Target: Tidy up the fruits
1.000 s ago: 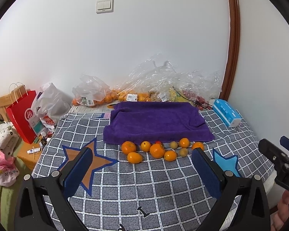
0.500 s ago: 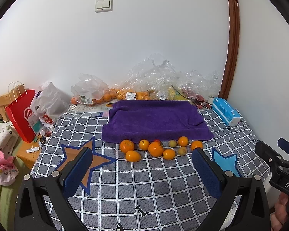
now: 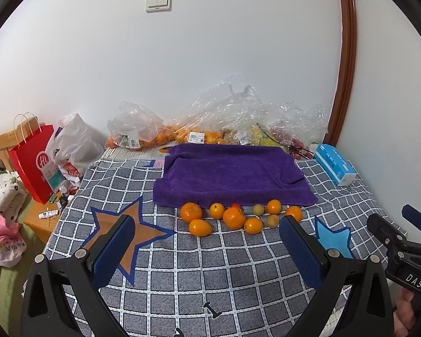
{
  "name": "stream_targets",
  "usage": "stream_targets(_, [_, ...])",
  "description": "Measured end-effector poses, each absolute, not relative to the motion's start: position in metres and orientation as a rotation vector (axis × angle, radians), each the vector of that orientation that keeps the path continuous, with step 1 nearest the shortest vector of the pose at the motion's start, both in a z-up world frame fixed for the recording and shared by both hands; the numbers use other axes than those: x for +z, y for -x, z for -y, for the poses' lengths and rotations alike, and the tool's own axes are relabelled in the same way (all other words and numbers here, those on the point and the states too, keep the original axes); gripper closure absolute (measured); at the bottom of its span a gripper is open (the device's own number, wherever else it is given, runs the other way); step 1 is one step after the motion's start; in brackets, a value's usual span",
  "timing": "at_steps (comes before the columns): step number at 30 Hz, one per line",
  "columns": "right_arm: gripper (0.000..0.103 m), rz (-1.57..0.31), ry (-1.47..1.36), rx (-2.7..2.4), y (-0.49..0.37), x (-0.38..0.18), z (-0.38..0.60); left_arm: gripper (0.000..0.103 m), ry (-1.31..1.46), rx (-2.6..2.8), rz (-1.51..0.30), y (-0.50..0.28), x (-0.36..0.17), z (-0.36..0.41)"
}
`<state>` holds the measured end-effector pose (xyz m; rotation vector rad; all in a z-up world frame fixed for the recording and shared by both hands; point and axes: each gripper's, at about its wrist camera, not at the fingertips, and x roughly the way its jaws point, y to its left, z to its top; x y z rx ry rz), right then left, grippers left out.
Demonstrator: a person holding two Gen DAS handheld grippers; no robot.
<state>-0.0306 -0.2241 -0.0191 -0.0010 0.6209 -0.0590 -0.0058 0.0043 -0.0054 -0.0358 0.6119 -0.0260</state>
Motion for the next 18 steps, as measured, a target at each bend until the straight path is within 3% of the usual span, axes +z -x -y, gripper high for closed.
stream_targets(10, [0.000,-0.641,0.082,-0.060,0.000,-0.038,0.214,0.000,0.036,0.002,-0.641,-0.024,-0.024,-0.022])
stream_targets(18, [0.001,-0.646,-0.024,0.001,-0.028,-0.061,0.231,0.003,0.045,0.045,-0.703,-0.055,-0.059,-0.043])
